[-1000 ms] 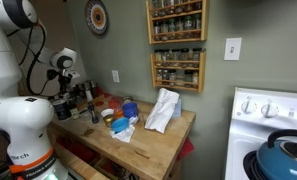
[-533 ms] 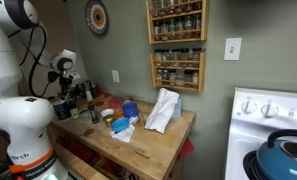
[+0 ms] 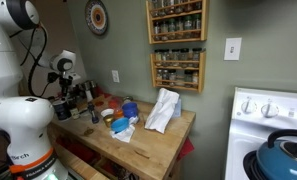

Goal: Close the lid of the brown tube bottle on the counter top

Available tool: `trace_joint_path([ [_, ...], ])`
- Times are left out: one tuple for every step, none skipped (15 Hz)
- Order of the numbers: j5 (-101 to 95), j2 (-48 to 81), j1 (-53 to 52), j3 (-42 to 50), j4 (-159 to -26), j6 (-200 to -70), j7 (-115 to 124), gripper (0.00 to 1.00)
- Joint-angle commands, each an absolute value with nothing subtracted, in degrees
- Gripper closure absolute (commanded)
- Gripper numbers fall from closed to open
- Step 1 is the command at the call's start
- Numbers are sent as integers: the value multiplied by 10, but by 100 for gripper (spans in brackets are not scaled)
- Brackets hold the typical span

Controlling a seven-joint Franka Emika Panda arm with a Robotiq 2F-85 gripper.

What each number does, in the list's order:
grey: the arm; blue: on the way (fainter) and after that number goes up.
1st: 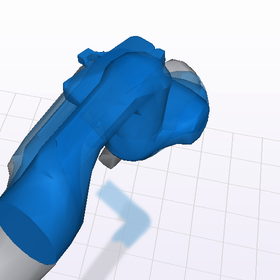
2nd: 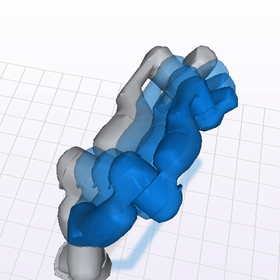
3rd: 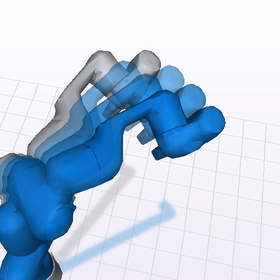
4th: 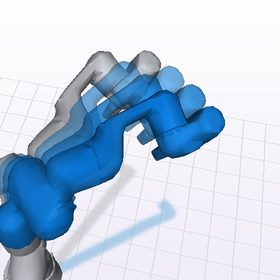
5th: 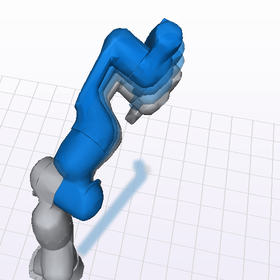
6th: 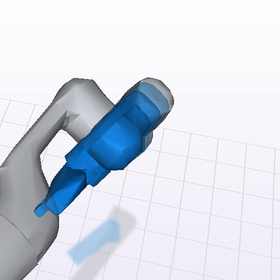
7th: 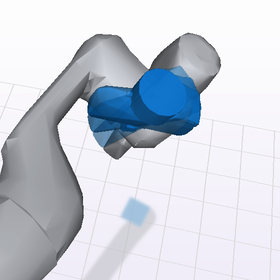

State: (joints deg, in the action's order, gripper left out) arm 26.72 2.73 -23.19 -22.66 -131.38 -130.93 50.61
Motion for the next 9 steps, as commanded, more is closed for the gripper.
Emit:
trace_joint_path([
  [244,37,-239,-230,-1315,-1323,539,100],
  [237,39,-240,-230,-1313,-1322,548,100],
  [224,41,-242,-230,-1312,-1321,566,100],
  [216,43,-243,-231,-1310,-1319,578,100],
  [203,44,-245,-232,-1308,-1319,593,100],
  [196,45,-247,-233,-1306,-1317,602,100],
  [187,45,-250,-234,-1304,-1317,613,100],
  [172,45,-253,-234,-1304,-1318,630,100],
  [162,46,-254,-235,-1303,-1315,641,100],
])
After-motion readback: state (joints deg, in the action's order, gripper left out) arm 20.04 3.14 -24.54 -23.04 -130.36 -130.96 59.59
